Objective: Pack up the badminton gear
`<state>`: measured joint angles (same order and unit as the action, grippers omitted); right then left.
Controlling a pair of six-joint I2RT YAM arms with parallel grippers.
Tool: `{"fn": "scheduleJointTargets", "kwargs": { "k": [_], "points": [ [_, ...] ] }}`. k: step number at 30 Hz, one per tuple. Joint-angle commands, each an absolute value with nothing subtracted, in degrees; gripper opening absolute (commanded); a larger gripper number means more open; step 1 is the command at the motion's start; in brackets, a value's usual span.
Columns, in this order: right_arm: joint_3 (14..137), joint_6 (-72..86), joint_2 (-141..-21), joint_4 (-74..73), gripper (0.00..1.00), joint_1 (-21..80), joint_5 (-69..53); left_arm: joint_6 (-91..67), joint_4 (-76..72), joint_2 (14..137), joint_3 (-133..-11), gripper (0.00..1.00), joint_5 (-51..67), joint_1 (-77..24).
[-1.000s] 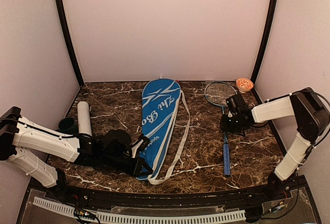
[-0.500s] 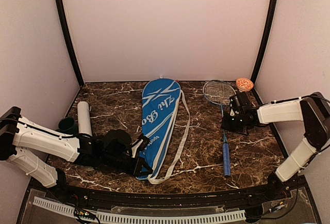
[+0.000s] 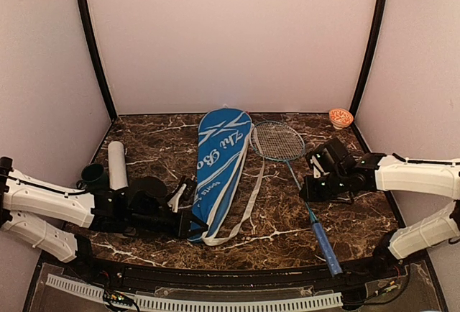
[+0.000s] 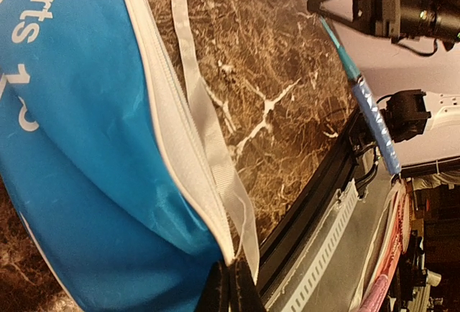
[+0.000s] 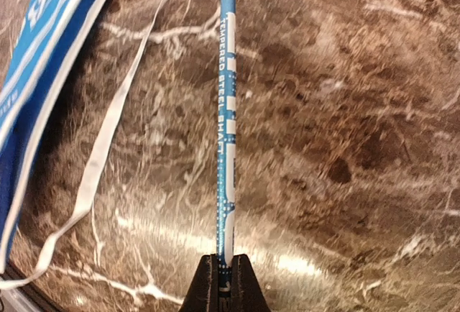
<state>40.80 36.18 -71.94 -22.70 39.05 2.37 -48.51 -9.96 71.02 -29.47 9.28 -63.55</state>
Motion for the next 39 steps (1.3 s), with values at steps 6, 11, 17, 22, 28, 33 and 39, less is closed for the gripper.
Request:
{"fn": "scheduleJointTargets", "kwargs": {
  "k": [6, 11, 17, 22, 28, 33, 39],
  "points": [
    [38.5, 39.9, -66.9, -31.3, 0.00, 48.0, 2.7, -48.3, -13.8, 62.4, -25.8, 0.00, 1.5, -63.3],
    [37.6, 41.5, -65.8, -33.2, 0.00, 51.5, 2.4, -49.1, -13.8, 62.8, -25.6, 0.00, 1.6, -63.3],
    [37.9, 42.6, -64.3, -32.4, 0.00, 56.0, 3.7, -49.1, -14.8, 63.2, -25.5, 0.00, 2.1, -63.3],
    [39.6, 43.1, -65.6, -28.7, 0.00, 58.7, 4.5, -49.0, -15.0, 63.0, -25.9, 0.00, 2.9, -63.2],
    [41.1, 43.2, -66.0, -26.1, 0.00, 60.7, 6.2, -49.1, -15.1, 61.9, -25.7, 0.00, 3.3, -63.3],
    [42.2, 42.9, -68.3, -21.2, 0.00, 60.7, 6.9, -48.9, -16.2, 62.0, -25.7, 0.00, 5.3, -63.3],
    [45.2, 43.2, -74.4, -16.6, 0.00, 60.7, 8.9, -48.5, -16.5, 61.5, -25.9, 0.00, 7.3, -63.3]
  ]
}}
